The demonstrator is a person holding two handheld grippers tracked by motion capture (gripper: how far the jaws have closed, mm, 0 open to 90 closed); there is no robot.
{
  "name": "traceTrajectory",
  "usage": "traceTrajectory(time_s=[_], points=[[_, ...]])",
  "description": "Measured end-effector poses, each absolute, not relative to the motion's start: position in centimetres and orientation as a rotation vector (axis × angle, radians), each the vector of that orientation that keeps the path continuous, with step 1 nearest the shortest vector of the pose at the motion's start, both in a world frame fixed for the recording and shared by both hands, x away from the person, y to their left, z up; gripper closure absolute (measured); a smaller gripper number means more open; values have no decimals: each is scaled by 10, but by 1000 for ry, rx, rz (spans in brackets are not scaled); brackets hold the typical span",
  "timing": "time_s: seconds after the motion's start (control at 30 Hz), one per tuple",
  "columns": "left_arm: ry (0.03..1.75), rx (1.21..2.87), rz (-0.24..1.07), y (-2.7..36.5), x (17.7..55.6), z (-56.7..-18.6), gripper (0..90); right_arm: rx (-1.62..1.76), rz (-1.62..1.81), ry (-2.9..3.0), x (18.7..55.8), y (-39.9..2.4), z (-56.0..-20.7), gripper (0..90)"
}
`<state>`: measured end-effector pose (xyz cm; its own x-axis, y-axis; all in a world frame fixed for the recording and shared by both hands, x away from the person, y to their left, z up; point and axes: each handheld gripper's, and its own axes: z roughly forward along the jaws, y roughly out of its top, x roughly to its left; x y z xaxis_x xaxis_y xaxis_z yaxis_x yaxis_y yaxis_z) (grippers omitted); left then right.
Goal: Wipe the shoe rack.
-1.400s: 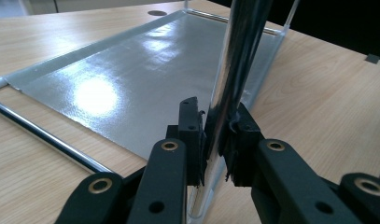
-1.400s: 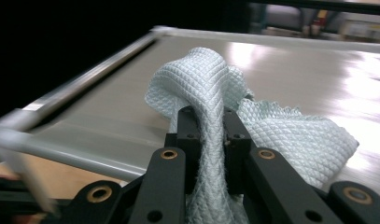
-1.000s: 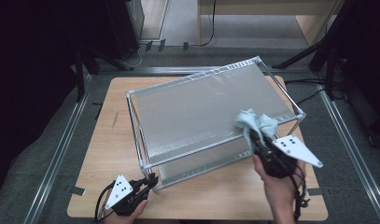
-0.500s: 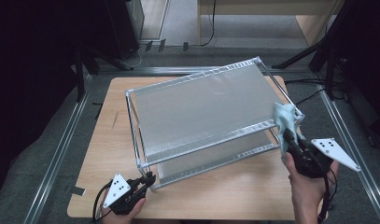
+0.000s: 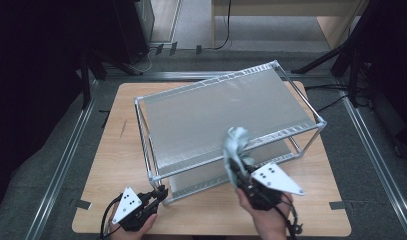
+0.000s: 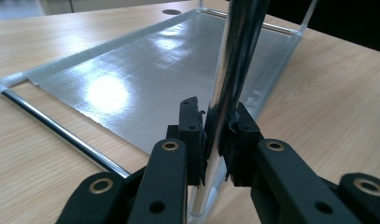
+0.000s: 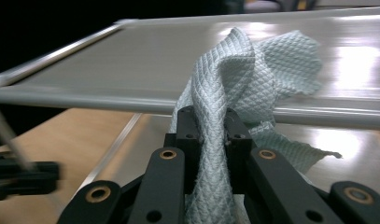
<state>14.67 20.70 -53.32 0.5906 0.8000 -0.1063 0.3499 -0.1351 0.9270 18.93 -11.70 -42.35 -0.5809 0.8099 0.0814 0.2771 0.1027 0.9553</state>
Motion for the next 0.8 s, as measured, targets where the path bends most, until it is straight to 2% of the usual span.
traceTrajectory(time_s=[0.17,0.43,0.57,0.77,0.8], points=[[903,1753,499,192,142,-533,793,941,1574,2006,171,-77,-429,805],[847,1775,474,187,140,-533,795,773,1628,2105,153,-53,-430,803],[867,1769,480,194,142,-533,795,843,1604,2048,165,-73,-428,803],[913,1740,481,206,146,-533,791,1081,1516,1871,195,-135,-428,804],[913,1740,481,206,146,-533,791,1081,1516,1871,195,-135,-428,804]])
